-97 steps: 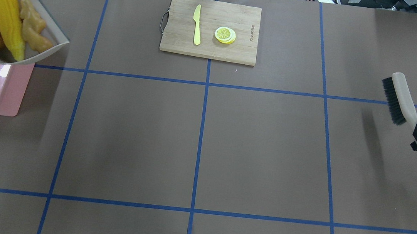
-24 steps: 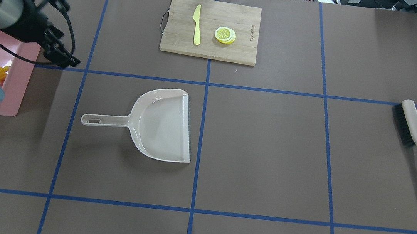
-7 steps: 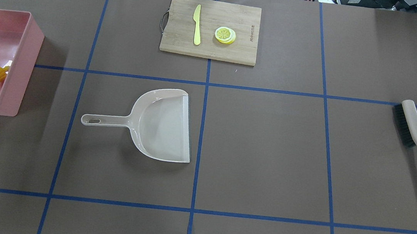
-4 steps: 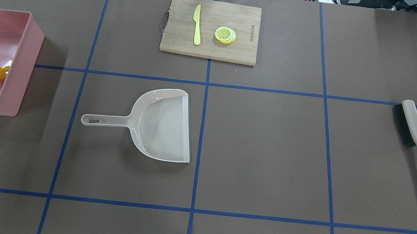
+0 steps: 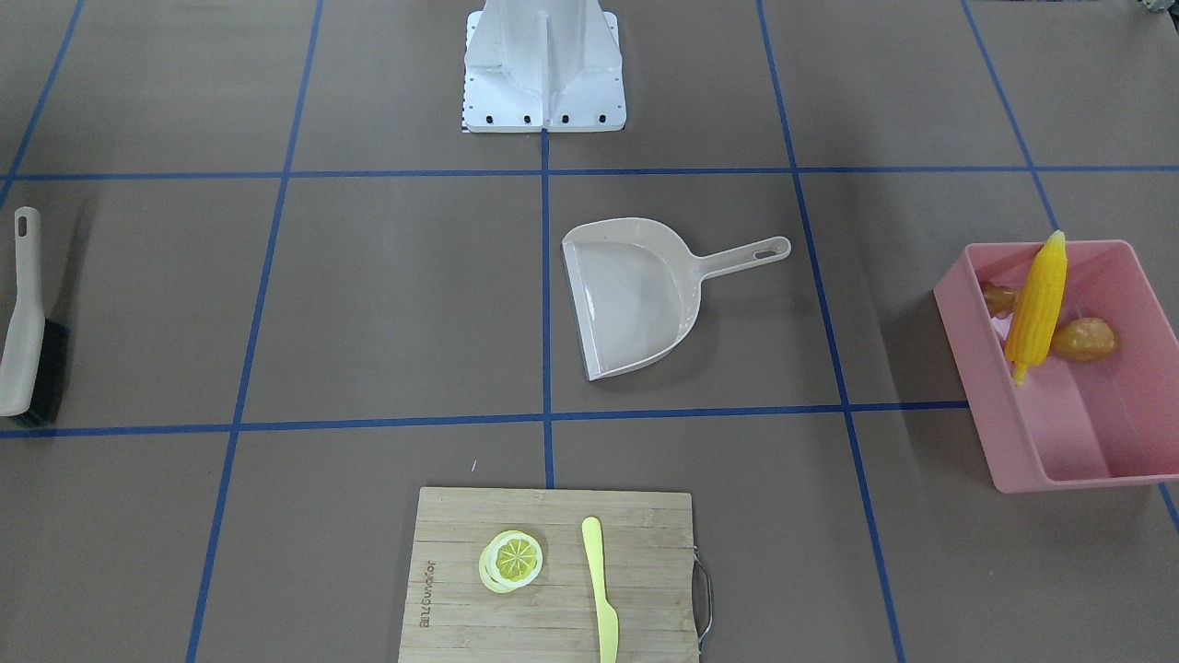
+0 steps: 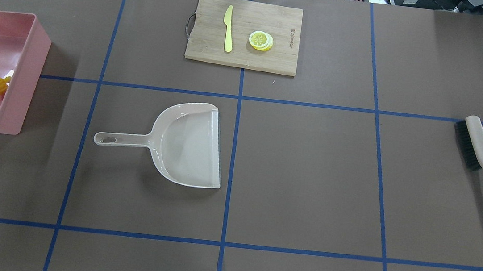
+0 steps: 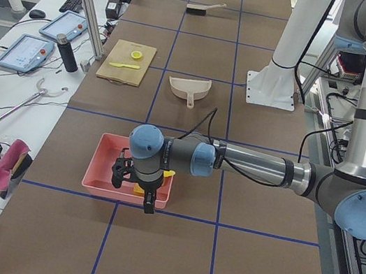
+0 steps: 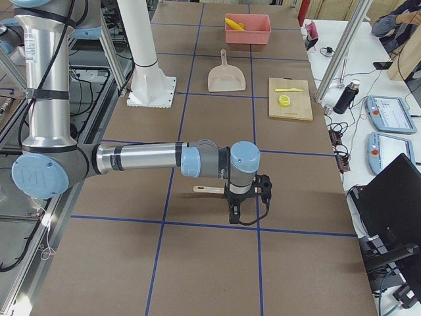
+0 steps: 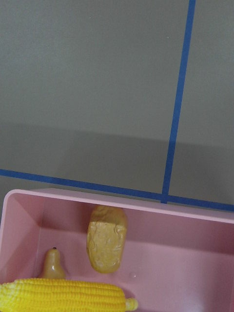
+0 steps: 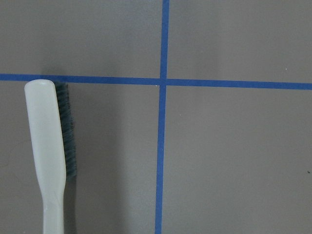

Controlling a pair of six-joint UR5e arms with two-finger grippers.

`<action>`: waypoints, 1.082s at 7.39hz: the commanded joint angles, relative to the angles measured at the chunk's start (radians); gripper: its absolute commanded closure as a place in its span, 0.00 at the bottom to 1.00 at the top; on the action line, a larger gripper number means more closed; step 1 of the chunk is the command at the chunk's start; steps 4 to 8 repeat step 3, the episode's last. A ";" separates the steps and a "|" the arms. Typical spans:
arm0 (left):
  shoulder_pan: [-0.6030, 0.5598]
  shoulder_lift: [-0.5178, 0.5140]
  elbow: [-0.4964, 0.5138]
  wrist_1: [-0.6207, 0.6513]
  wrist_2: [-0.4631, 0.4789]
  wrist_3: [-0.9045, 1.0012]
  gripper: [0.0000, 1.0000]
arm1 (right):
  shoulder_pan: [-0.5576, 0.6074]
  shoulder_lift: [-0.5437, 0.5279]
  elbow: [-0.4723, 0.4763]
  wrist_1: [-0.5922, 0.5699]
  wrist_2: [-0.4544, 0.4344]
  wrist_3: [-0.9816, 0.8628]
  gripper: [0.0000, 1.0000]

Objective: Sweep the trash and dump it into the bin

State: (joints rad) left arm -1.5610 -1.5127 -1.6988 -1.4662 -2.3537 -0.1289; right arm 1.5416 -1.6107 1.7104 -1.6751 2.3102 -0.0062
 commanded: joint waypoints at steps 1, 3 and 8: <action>-0.001 0.000 0.001 0.001 0.001 0.000 0.02 | 0.000 0.000 0.000 0.000 0.000 0.000 0.00; 0.001 0.000 0.002 0.001 -0.001 0.000 0.02 | 0.000 0.000 -0.003 0.000 -0.002 0.002 0.00; 0.001 0.000 0.002 0.001 -0.001 0.000 0.02 | 0.000 0.000 -0.003 0.000 -0.002 0.002 0.00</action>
